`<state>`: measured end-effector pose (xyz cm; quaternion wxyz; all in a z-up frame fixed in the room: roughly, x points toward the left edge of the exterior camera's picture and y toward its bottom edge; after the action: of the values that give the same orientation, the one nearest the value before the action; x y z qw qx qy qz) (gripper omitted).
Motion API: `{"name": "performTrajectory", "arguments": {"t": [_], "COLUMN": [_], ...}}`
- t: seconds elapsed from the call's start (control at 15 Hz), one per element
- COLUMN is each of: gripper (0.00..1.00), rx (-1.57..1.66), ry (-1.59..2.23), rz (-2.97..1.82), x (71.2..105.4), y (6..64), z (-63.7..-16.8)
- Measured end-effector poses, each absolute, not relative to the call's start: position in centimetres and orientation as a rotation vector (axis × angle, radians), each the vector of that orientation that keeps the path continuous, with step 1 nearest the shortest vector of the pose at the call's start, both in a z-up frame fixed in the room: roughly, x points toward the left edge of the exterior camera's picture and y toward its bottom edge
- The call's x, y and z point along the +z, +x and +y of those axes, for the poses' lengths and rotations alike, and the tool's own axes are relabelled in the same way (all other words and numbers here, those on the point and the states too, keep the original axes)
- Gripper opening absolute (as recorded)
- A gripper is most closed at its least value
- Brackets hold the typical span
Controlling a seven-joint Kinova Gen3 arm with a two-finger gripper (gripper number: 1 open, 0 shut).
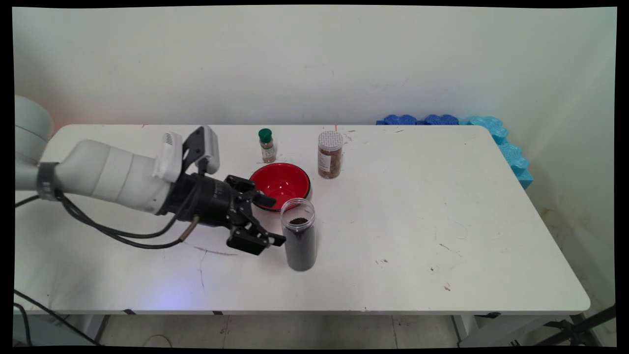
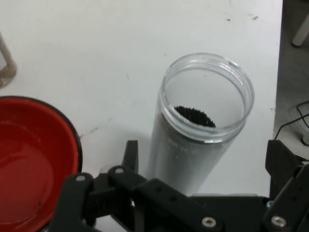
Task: Pick up the black seasoning powder from the table
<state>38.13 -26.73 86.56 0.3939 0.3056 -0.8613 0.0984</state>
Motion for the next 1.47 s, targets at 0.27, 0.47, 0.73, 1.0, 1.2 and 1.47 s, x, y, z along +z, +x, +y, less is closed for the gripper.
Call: {"name": "performTrajectory", "arguments": {"t": [0.27,0.47,0.73,1.0,1.2,1.47], "gripper": [1.00,1.00,1.00,1.00,1.00,1.00], "rx": [0.251,0.256,0.263,0.276,0.285,0.295], "ry": [0.755,0.741,0.725,0.698,0.681,0.669], "rz": [-2.178,-2.175,-2.173,-2.174,-2.174,-2.171], "x": [85.6,85.0,84.6,84.1,83.8,83.5], "y": [37.2,36.8,36.4,36.1,36.0,35.9], "z": [-27.4,-27.8,-28.1,-28.3,-28.4,-28.6]}}
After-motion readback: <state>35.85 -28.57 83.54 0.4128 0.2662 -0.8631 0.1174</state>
